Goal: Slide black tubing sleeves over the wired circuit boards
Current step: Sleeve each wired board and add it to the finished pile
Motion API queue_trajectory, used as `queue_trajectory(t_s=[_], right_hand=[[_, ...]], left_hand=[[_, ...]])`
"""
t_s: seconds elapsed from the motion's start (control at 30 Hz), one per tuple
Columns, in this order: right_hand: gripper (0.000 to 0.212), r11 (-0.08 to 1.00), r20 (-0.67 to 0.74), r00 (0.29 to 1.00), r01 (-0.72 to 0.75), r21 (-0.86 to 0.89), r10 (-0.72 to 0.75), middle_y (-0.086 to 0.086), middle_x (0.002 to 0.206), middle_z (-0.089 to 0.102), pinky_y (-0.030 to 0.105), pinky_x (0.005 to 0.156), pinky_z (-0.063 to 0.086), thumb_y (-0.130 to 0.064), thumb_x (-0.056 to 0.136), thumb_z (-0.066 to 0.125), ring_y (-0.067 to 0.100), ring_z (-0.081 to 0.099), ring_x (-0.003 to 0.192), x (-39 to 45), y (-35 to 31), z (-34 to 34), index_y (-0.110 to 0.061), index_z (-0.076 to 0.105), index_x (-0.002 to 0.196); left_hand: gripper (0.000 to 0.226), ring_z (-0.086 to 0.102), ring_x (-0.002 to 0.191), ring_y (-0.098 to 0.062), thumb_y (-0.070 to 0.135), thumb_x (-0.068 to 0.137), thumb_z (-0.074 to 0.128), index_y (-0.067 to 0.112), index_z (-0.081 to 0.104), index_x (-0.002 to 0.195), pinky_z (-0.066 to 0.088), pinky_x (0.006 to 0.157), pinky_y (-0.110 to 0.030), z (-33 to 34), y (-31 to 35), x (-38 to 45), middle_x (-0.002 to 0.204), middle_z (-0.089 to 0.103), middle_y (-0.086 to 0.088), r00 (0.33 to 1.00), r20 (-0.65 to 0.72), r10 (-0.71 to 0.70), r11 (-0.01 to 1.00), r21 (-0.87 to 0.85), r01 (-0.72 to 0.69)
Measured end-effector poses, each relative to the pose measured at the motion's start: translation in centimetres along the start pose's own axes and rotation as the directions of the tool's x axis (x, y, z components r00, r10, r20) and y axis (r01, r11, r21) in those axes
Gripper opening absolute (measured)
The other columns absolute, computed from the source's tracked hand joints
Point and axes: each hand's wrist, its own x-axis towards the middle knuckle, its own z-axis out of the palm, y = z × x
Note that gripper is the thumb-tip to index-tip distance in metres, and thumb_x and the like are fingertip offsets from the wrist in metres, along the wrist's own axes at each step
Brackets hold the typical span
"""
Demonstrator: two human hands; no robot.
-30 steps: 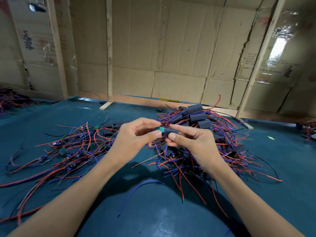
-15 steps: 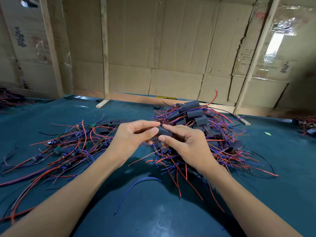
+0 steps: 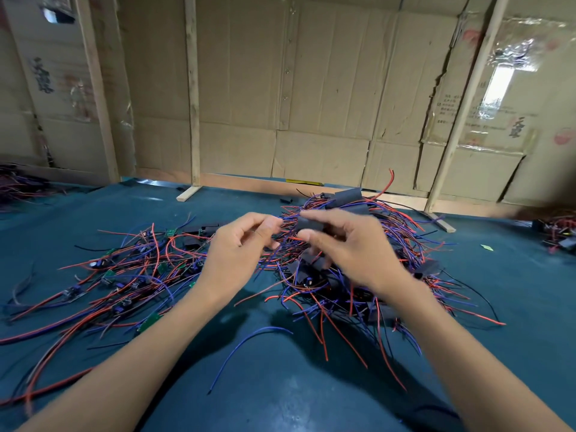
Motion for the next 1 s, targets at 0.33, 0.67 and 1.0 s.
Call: queue_trajectory(t_s=[0.33, 0.67, 1.0], right_hand=[[0.017, 0.847, 0.146, 0.989, 0.103, -0.522, -0.030, 0.005, 0.106, 0.071, 0.025, 0.088, 0.046, -0.017, 0.097, 0.066, 0.024, 0.063, 0.103, 6.5, 1.9, -10.3, -0.014, 0.065, 0.113], [0.020, 0.717, 0.199, 0.980, 0.153, -0.680, -0.020, 0.012, 0.124, 0.062, 0.047, 0.107, 0.037, -0.014, 0.094, 0.068, 0.036, 0.053, 0.119, 4.0, 4.3, -9.7, -0.015, 0.078, 0.111], [0.021, 0.744, -0.216, 0.821, 0.325, -0.583, -0.528, 0.009, 0.102, 0.069, 0.045, 0.086, 0.048, -0.008, 0.093, 0.057, 0.030, 0.061, 0.097, 0.8, 0.7, -1.6, -0.006, 0.073, 0.106]], left_hand=[[0.062, 0.039, 0.133, -0.037, 0.061, 0.090, 0.059, 0.027, 0.048, 0.141, 0.037, 0.107, -0.042, -8.1, 0.2, 6.0, 0.144, 0.043, -0.012, 0.770, 0.009, -0.638, 0.075, 0.996, 0.051], [0.003, 0.066, 0.095, -0.019, 0.026, 0.086, 0.073, 0.024, 0.073, 0.088, 0.051, 0.084, -0.037, -11.1, -0.2, 5.2, 0.092, 0.073, 0.005, 0.837, 0.112, -0.536, 0.228, 0.973, 0.016], [0.037, 0.056, 0.098, -0.019, 0.059, 0.089, 0.062, 0.029, 0.056, 0.110, 0.042, 0.077, -0.028, -8.3, 0.8, 3.7, 0.092, 0.055, 0.010, 0.790, 0.303, -0.533, 0.261, 0.947, -0.187]])
